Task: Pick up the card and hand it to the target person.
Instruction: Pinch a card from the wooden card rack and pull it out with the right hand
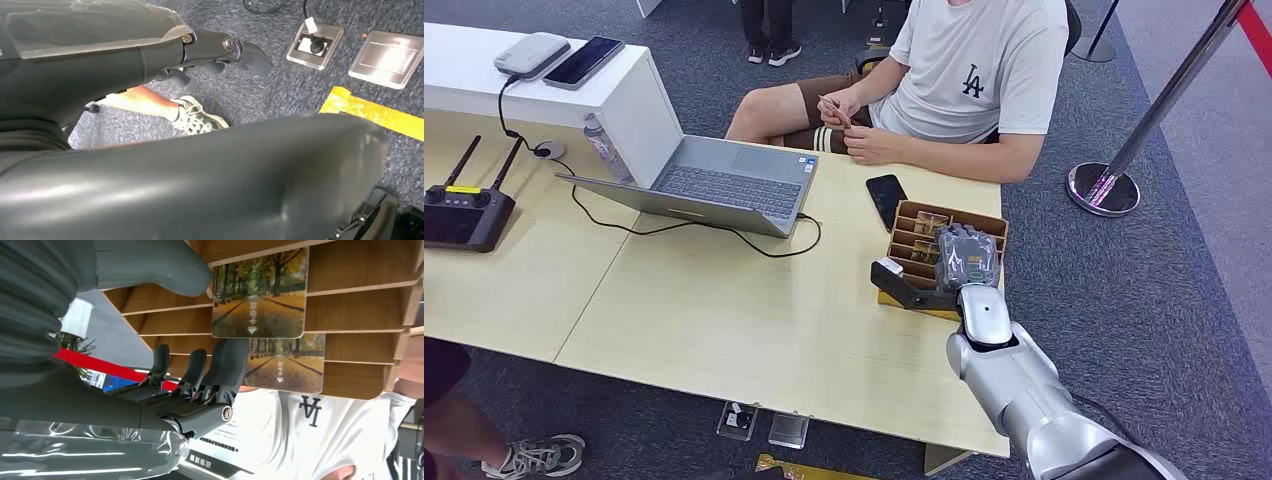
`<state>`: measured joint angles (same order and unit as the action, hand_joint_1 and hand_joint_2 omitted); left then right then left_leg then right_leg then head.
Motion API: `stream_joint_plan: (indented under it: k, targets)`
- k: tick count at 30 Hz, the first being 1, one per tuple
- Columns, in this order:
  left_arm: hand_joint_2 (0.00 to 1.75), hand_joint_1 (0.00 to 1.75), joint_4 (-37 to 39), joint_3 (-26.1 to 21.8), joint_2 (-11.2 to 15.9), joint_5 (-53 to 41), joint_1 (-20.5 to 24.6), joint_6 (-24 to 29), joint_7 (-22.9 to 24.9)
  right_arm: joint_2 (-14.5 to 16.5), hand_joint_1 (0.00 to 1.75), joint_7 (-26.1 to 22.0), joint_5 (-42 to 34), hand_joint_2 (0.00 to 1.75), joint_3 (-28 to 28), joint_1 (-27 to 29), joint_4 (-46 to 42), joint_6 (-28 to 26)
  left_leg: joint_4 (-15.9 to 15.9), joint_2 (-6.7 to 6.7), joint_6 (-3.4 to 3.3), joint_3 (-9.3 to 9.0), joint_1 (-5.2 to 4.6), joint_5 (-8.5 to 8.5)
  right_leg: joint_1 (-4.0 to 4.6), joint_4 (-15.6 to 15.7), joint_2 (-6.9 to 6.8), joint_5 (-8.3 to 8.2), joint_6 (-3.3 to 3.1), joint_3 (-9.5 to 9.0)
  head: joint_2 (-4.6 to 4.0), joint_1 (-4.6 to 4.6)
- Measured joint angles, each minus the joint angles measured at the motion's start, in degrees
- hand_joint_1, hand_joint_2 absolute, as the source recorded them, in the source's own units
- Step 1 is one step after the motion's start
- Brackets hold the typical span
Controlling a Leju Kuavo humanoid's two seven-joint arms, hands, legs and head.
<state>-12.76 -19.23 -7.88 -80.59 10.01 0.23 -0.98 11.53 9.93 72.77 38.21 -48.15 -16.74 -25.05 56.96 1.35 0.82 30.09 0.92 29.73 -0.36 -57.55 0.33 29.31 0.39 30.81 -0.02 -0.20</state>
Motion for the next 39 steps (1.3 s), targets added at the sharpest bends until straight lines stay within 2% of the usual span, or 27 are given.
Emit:
stream_joint_plan:
  k: [8,12,13,16,18,22,26,39]
  targets:
    - [0.00,0.00,0.00,0.00,-0.13,0.00,0.09,0.02,0.05,0.95,0.88,-1.23,0.01,1.75,-0.21,0.21,0.00,-0.57,0.00,0.00,0.00,0.00,0.00,0.00,0.00,0.00,0.01,0.00,0.00,0.00,0.00,-0.01]
    - [0.00,0.00,0.00,0.00,-0.20,0.00,0.24,-0.12,0.11,1.59,1.02,-2.14,0.02,1.75,-0.52,0.20,-0.01,-1.05,0.00,0.00,0.00,0.00,0.00,0.00,0.00,0.00,0.02,0.00,0.00,0.00,0.00,-0.02]
    - [0.00,0.00,0.00,0.00,-0.21,0.00,0.26,-0.14,0.11,1.74,1.12,-2.31,0.05,1.75,-0.55,0.20,-0.01,-1.15,0.00,0.00,0.00,0.00,0.00,0.00,0.00,0.00,0.02,0.00,0.00,0.00,0.00,-0.01]
    - [0.00,0.00,0.00,0.00,-0.21,0.00,0.30,-0.15,0.10,2.13,1.58,-2.80,0.14,1.75,-0.71,0.20,-0.02,-1.40,0.00,0.00,0.00,0.00,0.00,0.00,0.00,0.00,0.02,0.00,0.00,0.00,0.00,-0.01]
    - [0.00,0.00,0.00,-0.01,-0.21,0.01,0.31,-0.14,0.02,2.34,1.71,-3.02,0.15,1.75,-0.87,0.20,-0.02,-1.49,0.00,0.00,0.00,0.00,0.00,0.00,0.00,0.00,0.02,0.00,0.00,0.00,0.00,-0.02]
    - [1.75,0.00,0.00,-0.02,-0.21,0.29,0.32,-0.03,-1.40,2.61,1.75,-3.19,0.12,1.75,-1.20,0.21,-0.02,-1.55,0.00,0.00,0.00,0.00,0.00,0.00,0.00,0.00,0.02,0.00,0.00,0.00,0.00,-0.02]
    - [1.75,0.00,0.00,-0.02,-0.22,1.01,0.38,0.92,-3.30,2.63,1.75,-3.28,0.12,1.75,-1.69,0.21,-0.02,-1.64,0.00,0.00,0.00,0.00,0.00,0.00,0.00,0.00,0.02,0.00,0.00,0.00,0.00,-0.02]
    - [1.75,0.00,0.00,-0.07,-0.29,1.54,0.69,2.42,-3.80,2.61,1.75,-3.34,0.06,1.75,-2.57,0.32,-0.02,-1.99,0.00,0.00,0.00,-0.01,0.00,0.00,0.00,0.00,0.02,0.00,0.00,0.00,0.00,-0.02]
